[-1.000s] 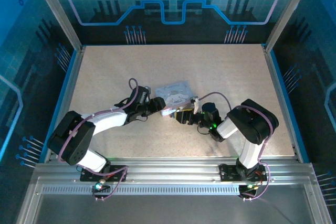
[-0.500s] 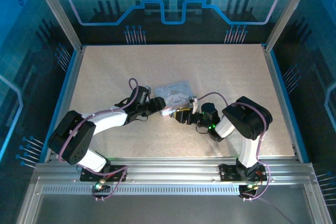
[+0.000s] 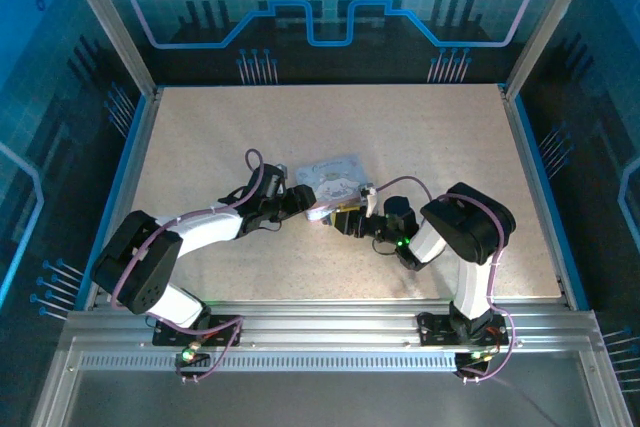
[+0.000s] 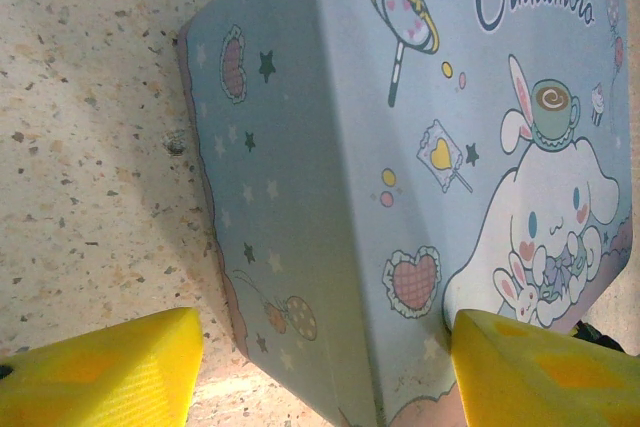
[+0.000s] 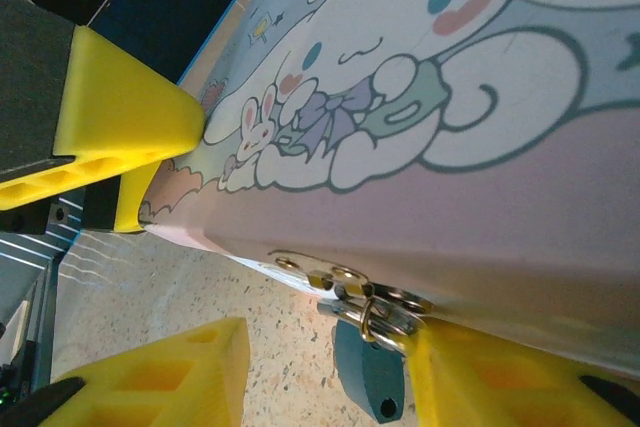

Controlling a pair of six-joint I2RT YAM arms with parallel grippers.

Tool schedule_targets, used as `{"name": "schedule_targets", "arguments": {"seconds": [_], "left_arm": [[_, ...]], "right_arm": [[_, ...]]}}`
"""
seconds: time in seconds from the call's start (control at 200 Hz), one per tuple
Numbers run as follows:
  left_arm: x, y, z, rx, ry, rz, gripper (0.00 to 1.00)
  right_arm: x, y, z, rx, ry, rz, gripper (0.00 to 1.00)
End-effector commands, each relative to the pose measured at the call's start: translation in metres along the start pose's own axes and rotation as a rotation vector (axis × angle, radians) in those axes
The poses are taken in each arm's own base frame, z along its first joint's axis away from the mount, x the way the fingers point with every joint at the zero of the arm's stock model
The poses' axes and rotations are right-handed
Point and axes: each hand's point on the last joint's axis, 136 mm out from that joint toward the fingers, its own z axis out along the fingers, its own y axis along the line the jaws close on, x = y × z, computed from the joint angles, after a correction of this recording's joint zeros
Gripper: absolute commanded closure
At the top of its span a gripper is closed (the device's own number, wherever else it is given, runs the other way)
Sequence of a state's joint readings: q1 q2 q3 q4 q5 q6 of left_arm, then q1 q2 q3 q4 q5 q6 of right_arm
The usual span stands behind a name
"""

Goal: Unlock a padlock with a key

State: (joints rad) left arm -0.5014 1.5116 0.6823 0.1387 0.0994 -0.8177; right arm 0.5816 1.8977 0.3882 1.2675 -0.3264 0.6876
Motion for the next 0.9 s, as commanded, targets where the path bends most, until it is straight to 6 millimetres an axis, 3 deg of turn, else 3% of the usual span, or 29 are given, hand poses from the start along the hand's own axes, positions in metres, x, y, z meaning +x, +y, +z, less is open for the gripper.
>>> {"name": "schedule_targets", "arguments": {"seconds": [0.0,0.375,0.895], "left_arm": [[0.031,0.035,0.006,-0.121,0.105,-0.022,0.33],[0.032,0.036,0.006,-0.123,0.104,-0.024,0.33],[0.032,0.036,0.004,-0.121,0.103,-0.025,0.33]], "right_arm": [[-0.010,0.011,0.002,-0.059,-0.035,-0.036,0.55],[-0.005,0.005,0.002,-0.033,-0.025,-0.020,0.63],[-0.002,-0.008,-0.002,0.019,-0.030,0.012,0.83]]}}
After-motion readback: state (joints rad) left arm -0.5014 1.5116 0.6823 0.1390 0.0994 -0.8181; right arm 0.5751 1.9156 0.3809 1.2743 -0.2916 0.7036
